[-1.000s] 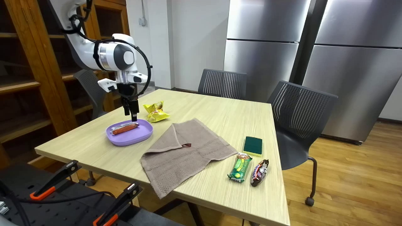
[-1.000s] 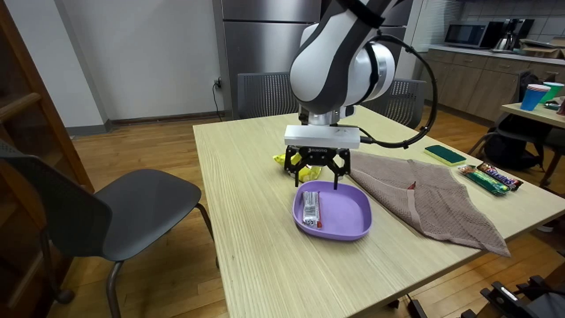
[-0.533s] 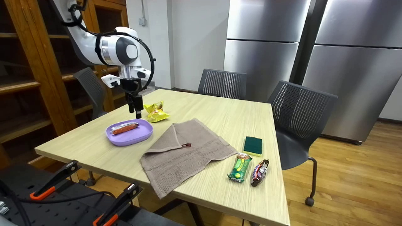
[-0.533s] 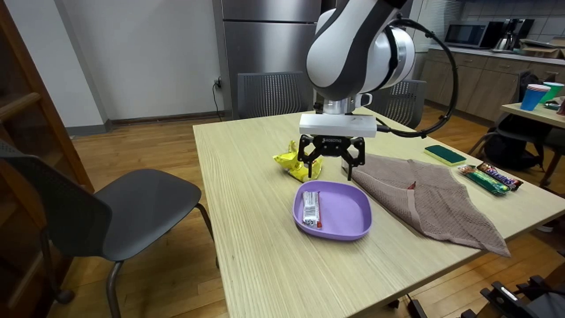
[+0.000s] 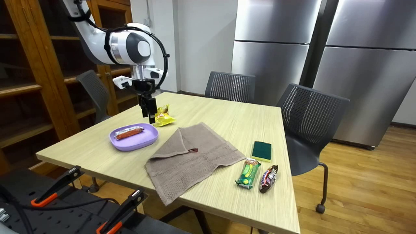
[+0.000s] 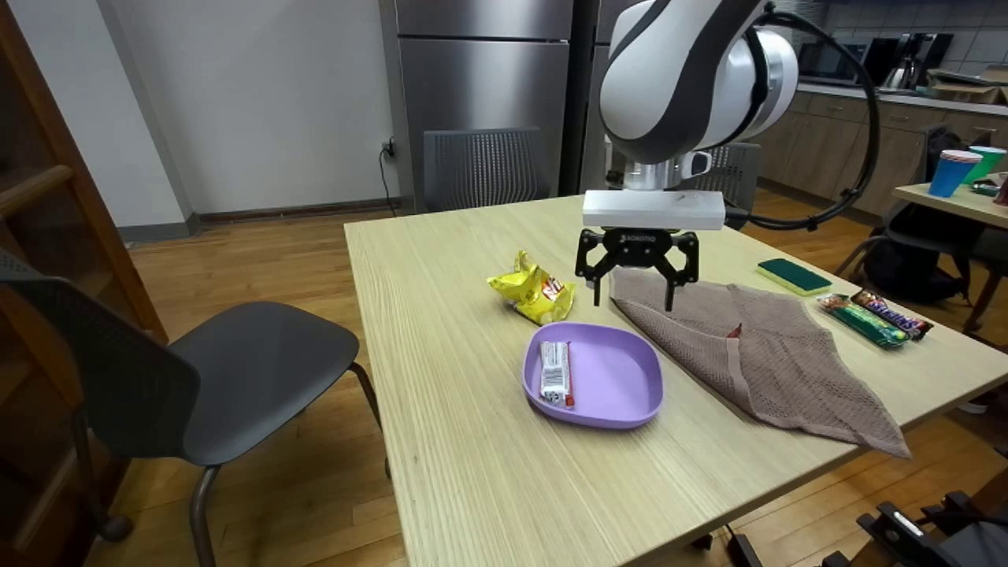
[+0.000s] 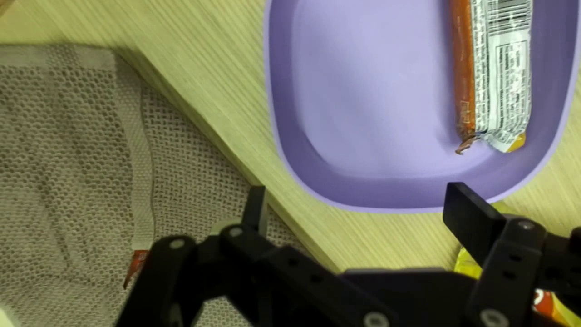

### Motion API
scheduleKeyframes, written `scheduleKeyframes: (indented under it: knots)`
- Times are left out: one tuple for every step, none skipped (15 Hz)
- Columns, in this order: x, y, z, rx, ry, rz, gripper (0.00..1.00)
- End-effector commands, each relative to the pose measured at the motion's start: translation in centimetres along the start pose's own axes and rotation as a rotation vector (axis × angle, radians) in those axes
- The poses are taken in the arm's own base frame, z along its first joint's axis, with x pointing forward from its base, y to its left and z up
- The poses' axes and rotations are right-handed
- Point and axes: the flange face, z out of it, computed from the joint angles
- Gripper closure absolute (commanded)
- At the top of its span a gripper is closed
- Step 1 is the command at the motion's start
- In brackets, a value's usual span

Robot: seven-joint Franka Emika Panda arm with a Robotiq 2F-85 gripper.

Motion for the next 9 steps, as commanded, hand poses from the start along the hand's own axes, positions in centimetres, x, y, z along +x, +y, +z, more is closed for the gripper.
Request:
scheduleKeyframes:
  knots:
    - [0.2, 3.4, -1.2, -0.016, 0.003, 0.015, 0.00]
    - [0.5, 4.2, -1.3, -0.020, 0.003, 0.024, 0.00]
    - [0.8, 5.1, -1.3, -0.024, 0.002, 0.033, 0.00]
    - [1.1, 5.9, -1.2, -0.028, 0.002, 0.044, 0.00]
    - [1.4, 6.8, -1.2, -0.031, 0.001, 0.054, 0.00]
    - [1.6, 7.6, -1.1, -0.034, -0.001, 0.066, 0.00]
    - [1.8, 8.3, -1.1, -0.037, -0.002, 0.078, 0.00]
    - [1.9, 9.1, -1.0, -0.037, -0.005, 0.091, 0.00]
    - [2.0, 9.9, -0.9, -0.038, -0.008, 0.103, 0.00]
